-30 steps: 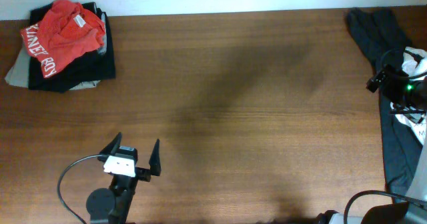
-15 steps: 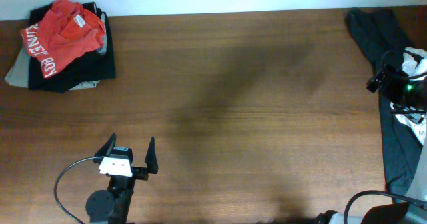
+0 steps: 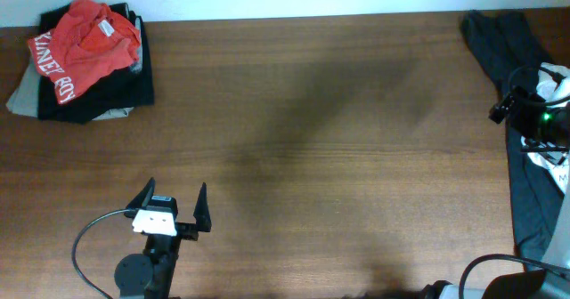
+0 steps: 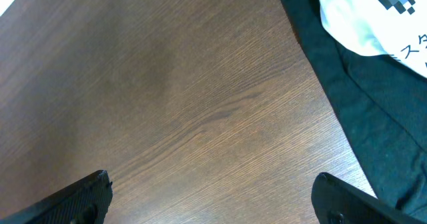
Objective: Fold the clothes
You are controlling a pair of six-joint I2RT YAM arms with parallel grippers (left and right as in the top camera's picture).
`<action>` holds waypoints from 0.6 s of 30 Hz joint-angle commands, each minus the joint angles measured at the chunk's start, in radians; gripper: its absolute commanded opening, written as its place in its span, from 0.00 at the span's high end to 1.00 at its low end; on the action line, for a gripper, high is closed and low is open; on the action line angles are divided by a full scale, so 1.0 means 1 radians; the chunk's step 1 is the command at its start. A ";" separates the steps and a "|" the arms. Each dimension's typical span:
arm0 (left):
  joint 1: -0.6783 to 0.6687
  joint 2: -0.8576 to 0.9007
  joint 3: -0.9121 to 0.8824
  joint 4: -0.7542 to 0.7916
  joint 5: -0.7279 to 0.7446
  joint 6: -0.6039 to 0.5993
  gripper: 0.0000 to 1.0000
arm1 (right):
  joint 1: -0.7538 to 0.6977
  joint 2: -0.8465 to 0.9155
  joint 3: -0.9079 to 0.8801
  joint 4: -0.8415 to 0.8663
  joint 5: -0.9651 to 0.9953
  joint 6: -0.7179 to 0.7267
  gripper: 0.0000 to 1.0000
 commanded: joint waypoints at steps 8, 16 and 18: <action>0.000 -0.010 -0.006 -0.003 -0.014 -0.010 0.00 | -0.003 -0.044 0.016 0.000 0.009 0.008 0.01; 0.000 -0.010 -0.006 -0.003 -0.014 -0.010 0.01 | 0.098 -0.352 0.016 0.000 0.009 0.008 0.01; 0.000 -0.010 -0.006 -0.003 -0.014 -0.010 0.00 | 0.167 -0.419 0.016 0.000 0.009 0.008 0.01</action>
